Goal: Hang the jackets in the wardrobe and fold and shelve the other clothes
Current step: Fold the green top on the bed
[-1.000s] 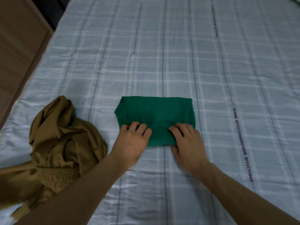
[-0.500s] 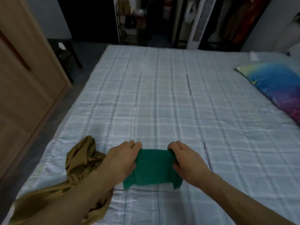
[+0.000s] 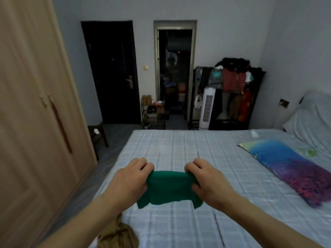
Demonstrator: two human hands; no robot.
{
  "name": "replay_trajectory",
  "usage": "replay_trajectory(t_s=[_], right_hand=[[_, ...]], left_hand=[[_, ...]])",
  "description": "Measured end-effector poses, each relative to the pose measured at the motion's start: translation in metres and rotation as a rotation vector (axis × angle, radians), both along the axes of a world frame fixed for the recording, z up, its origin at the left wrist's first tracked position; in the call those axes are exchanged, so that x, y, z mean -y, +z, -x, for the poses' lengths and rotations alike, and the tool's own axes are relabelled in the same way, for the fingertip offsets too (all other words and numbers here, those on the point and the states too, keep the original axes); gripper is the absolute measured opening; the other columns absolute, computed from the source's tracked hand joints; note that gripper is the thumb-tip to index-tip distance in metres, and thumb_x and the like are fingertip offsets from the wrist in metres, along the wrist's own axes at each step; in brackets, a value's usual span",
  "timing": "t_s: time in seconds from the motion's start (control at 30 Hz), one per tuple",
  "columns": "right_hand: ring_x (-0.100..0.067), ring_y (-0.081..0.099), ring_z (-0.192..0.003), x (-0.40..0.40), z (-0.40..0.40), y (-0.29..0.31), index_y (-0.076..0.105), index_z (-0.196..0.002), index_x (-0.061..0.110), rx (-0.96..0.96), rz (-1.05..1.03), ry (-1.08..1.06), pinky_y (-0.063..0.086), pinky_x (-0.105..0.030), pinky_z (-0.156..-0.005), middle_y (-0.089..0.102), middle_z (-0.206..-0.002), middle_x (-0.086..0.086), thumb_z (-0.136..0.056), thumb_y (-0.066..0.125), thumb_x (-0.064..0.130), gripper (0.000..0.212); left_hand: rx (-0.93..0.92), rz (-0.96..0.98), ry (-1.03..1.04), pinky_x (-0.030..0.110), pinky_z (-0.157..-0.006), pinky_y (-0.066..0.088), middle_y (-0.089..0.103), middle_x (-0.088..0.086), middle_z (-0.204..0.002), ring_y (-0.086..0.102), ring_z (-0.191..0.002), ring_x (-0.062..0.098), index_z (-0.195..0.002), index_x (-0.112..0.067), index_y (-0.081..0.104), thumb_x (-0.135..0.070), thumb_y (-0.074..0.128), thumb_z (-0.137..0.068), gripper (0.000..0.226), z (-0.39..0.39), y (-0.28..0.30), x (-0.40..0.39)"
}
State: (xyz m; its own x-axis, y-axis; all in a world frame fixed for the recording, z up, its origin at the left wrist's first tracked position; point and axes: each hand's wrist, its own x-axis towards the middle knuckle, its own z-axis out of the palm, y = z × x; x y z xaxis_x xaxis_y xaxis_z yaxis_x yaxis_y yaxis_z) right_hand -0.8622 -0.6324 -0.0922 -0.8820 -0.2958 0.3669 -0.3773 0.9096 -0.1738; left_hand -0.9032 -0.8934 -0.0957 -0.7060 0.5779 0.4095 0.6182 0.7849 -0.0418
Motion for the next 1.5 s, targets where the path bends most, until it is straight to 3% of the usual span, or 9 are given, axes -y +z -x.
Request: replay_trajectory(t_s=[0.23,0.57,0.7,0.83,1.03,1.23,1.5], right_hand=[[-0.013,0.046,-0.089,-0.009,-0.077,0.075,0.051,-0.105,0.028,-0.123,0.010,0.064,0.048,-0.031,-0.070,0.045,-0.102,0.009,-0.082,0.060,0.017,0.028],[-0.008,0.042,-0.090,0.075,-0.131,0.127,0.050,-0.104,0.030,-0.288,-0.028,0.318,0.031,-0.019,-0.063,0.042,-0.098,0.014,-0.081,0.062,0.018,0.029],[-0.013,0.045,-0.092,0.154,-0.144,0.136,0.051,-0.104,0.030,-0.341,-0.076,0.449,0.036,-0.027,-0.075,0.048,-0.099,0.011,-0.077,0.063,0.021,0.030],[-0.014,0.047,-0.093,0.254,-0.168,0.134,0.052,-0.102,0.030,-0.346,-0.096,0.599,0.033,-0.028,-0.075,0.050,-0.099,0.011,-0.075,0.064,0.025,0.030],[-0.018,0.053,-0.090,0.421,-0.228,0.132,0.053,-0.099,0.028,-0.325,-0.070,0.839,0.046,-0.036,-0.075,0.052,-0.094,0.008,-0.068,0.067,0.024,0.035],[-0.012,0.050,-0.090,0.564,-0.301,0.117,0.049,-0.098,0.033,-0.248,-0.012,1.045,0.045,-0.028,-0.076,0.042,-0.093,0.017,-0.073,0.065,0.022,0.032],[-0.011,0.049,-0.092,0.700,-0.358,0.100,0.051,-0.098,0.030,-0.193,-0.026,1.232,0.045,-0.032,-0.078,0.048,-0.096,0.014,-0.074,0.062,0.020,0.028]], left_hand=[[-0.107,0.018,0.038,0.039,-0.059,0.053,0.048,-0.007,-0.101,0.048,-0.091,0.016,-0.105,-0.027,0.049,-0.026,0.063,-0.081,0.028,-0.095,0.079,0.000],[-0.218,0.056,0.242,0.038,-0.055,0.054,0.046,-0.004,-0.104,0.049,-0.094,0.017,-0.107,-0.025,0.049,-0.020,0.069,-0.078,0.035,-0.221,0.135,0.082],[-0.183,0.066,0.415,0.037,-0.067,0.052,0.048,-0.004,-0.106,0.049,-0.098,0.020,-0.108,-0.024,0.049,-0.023,0.067,-0.076,0.036,-0.274,0.141,0.154],[-0.038,0.008,0.602,0.038,-0.082,0.047,0.048,-0.005,-0.107,0.047,-0.104,0.020,-0.105,-0.024,0.045,-0.028,0.066,-0.077,0.035,-0.334,0.138,0.241],[-0.005,0.015,0.818,0.035,-0.076,0.038,0.049,-0.001,-0.105,0.049,-0.100,0.022,-0.104,-0.020,0.049,-0.026,0.064,-0.077,0.031,-0.452,0.130,0.376],[0.021,0.025,0.958,0.045,-0.078,0.047,0.053,0.003,-0.111,0.054,-0.101,0.031,-0.106,-0.020,0.048,-0.032,0.058,-0.071,0.038,-0.563,0.118,0.493],[-0.010,-0.092,1.124,0.040,-0.080,0.049,0.052,-0.003,-0.112,0.052,-0.104,0.023,-0.112,-0.024,0.049,-0.029,0.060,-0.079,0.036,-0.659,0.090,0.582]])
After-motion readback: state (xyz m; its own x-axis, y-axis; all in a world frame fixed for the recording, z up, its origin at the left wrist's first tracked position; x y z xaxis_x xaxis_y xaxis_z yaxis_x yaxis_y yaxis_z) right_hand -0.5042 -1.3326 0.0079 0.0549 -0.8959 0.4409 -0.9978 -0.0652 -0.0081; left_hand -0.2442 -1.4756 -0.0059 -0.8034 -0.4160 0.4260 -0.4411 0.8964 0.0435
